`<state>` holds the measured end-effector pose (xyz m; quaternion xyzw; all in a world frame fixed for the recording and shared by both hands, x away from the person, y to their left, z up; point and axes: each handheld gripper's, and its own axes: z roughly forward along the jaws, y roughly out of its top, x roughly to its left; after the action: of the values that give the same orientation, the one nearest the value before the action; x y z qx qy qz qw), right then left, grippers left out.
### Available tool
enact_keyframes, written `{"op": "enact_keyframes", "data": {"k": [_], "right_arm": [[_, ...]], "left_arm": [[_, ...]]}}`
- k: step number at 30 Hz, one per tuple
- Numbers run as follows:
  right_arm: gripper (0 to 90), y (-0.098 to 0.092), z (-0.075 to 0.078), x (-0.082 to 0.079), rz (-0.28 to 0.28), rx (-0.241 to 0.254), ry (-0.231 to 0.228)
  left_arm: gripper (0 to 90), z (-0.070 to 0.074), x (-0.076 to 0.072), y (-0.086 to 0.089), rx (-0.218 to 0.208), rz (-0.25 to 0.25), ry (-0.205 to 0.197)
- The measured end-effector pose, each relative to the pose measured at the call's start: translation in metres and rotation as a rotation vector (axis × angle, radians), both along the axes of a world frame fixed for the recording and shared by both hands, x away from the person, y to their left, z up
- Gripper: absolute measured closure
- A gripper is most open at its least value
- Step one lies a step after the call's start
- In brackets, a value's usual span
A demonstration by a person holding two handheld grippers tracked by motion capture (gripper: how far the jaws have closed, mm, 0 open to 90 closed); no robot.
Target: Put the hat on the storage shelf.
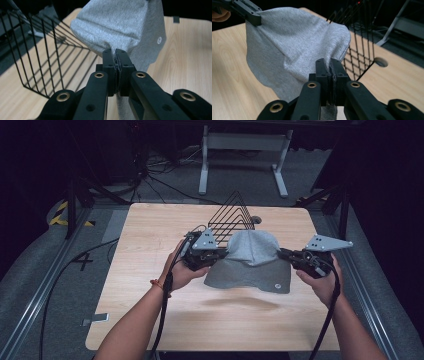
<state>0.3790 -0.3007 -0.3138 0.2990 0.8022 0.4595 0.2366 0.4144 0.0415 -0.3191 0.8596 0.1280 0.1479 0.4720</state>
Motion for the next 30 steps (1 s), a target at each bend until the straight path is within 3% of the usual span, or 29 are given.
{"op": "enact_keyframes", "data": {"k": [8,14,19,25,30], "right_arm": [[86.4,-0.002,0.047,0.009,-0.024,0.019,-0.081],[86.3,0.001,0.084,0.021,-0.048,0.029,-0.134],[86.3,0.009,0.105,0.038,-0.063,0.014,-0.158],[86.3,0.014,0.118,0.052,-0.073,0.007,-0.173],[86.4,0.019,0.135,0.073,-0.091,-0.002,-0.187]], "left_arm": [[87.5,0.046,0.008,-0.005,-0.029,0.005,-0.07],[87.5,0.08,0.02,-0.003,-0.047,0.037,-0.115],[87.5,0.097,0.031,-0.003,-0.062,0.066,-0.136],[87.5,0.108,0.044,-0.002,-0.063,0.093,-0.145],[87.5,0.122,0.062,0.0,-0.08,0.13,-0.152]]}}
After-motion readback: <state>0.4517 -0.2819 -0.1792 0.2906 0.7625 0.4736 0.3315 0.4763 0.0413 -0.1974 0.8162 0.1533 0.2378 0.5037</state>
